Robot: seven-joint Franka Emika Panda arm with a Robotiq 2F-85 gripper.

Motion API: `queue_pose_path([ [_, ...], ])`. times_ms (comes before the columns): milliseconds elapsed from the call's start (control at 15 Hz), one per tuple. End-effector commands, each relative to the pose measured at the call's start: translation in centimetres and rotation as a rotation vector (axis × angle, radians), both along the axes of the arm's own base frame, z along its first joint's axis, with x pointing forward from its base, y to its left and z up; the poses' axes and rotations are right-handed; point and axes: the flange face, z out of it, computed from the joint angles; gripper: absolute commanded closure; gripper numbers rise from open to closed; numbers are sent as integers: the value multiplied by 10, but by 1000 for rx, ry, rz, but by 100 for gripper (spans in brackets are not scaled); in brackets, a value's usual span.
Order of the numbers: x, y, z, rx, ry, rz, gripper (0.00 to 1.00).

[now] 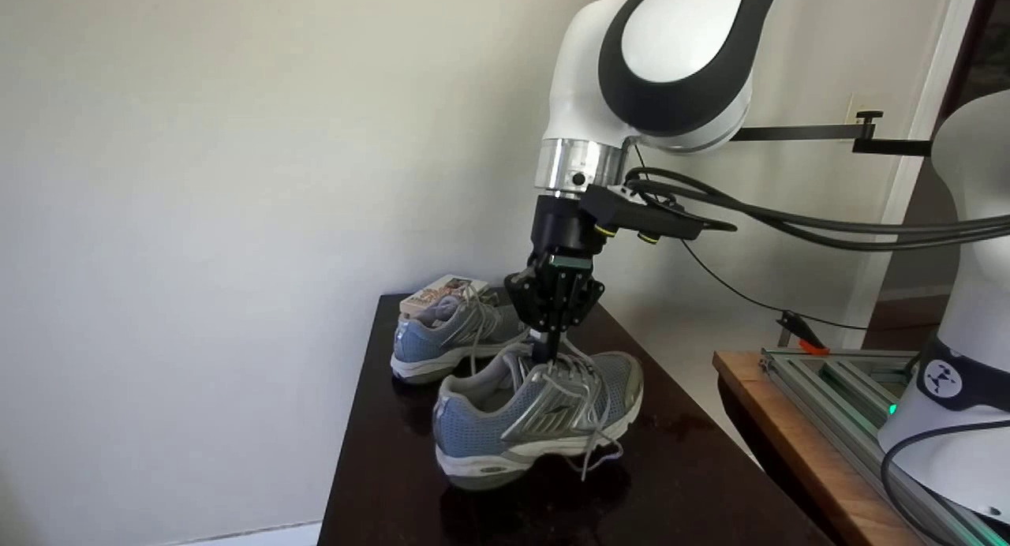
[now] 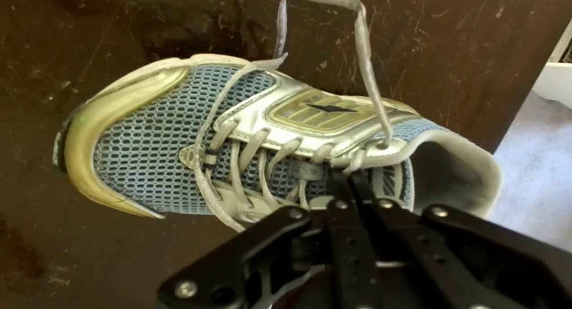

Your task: Move the left shoe to the left

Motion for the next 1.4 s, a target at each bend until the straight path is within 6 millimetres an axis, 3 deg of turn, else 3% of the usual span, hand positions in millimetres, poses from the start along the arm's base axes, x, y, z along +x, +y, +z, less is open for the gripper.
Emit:
queue_pose_path([
  [0,-15,1,33,-13,-52,16,99],
  [133,-18,1,48,27,-96,44,99],
  [333,-15,3,47,58,-64,72,99],
  [1133,-32,-5,110,60,-170,89,99],
  [1333,-40,-18,119,75,-193,32,99],
])
